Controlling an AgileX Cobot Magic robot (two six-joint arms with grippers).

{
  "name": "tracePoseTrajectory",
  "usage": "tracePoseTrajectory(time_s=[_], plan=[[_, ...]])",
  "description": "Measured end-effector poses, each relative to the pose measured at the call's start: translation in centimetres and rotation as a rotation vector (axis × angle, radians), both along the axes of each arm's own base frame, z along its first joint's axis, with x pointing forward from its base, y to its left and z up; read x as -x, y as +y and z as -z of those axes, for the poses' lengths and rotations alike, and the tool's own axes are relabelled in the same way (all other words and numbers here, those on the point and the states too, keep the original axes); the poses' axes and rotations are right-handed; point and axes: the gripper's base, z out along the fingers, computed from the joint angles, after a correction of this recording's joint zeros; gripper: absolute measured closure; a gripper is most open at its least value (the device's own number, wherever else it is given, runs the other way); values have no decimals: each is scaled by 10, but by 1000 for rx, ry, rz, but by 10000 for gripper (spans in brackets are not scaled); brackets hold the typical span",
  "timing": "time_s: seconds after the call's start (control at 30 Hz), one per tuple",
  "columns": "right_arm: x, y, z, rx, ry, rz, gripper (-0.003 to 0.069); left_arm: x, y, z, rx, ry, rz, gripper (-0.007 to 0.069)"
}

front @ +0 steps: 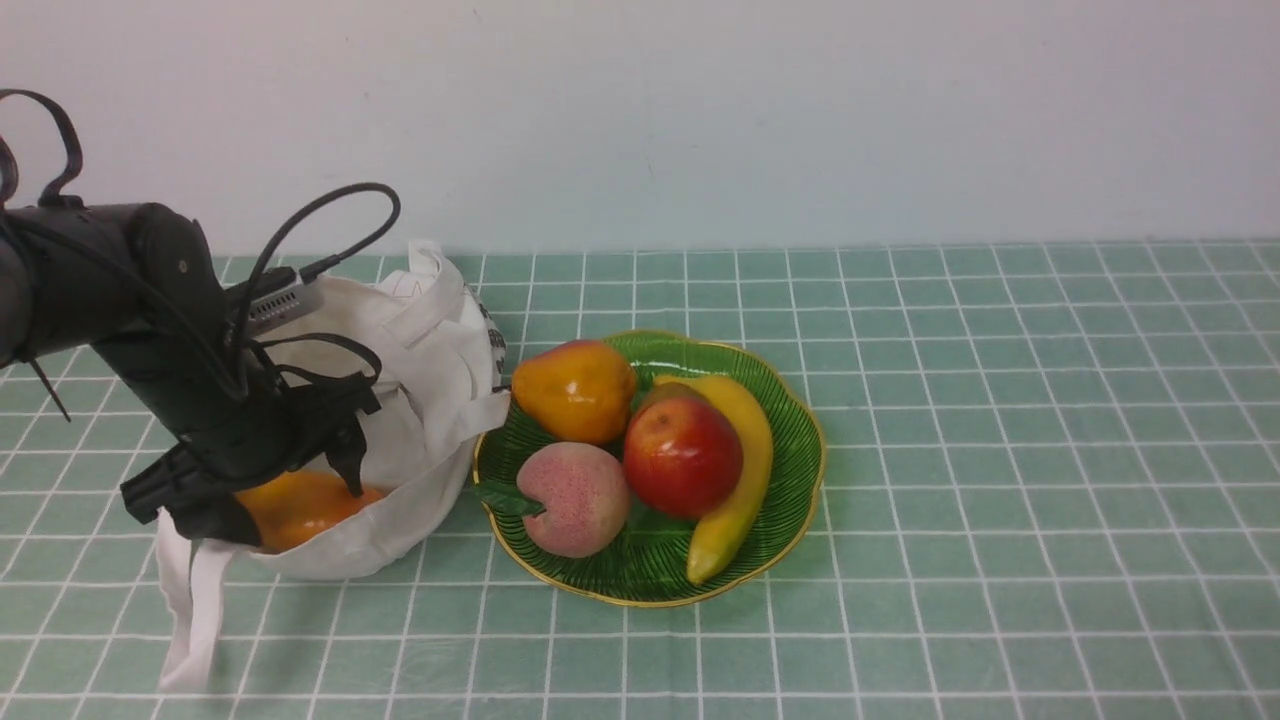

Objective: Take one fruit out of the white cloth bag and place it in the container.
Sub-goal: 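Reach into the cloth bag and grasp the fruit inside with the left gripper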

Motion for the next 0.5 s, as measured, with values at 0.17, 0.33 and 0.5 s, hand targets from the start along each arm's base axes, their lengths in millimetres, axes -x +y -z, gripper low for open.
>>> tracePoseTrajectory(time_s=[0.17, 0.33, 0.5], plan=[[0, 0, 0, 0, 0, 0, 674, -5, 0, 13, 0, 10, -30, 52], [0, 0, 0, 0, 0, 0, 674, -9, -1, 26, 15, 18, -103, 52], [0, 0, 0, 0, 0, 0, 674, -11, -1, 35, 15, 31, -123, 60]])
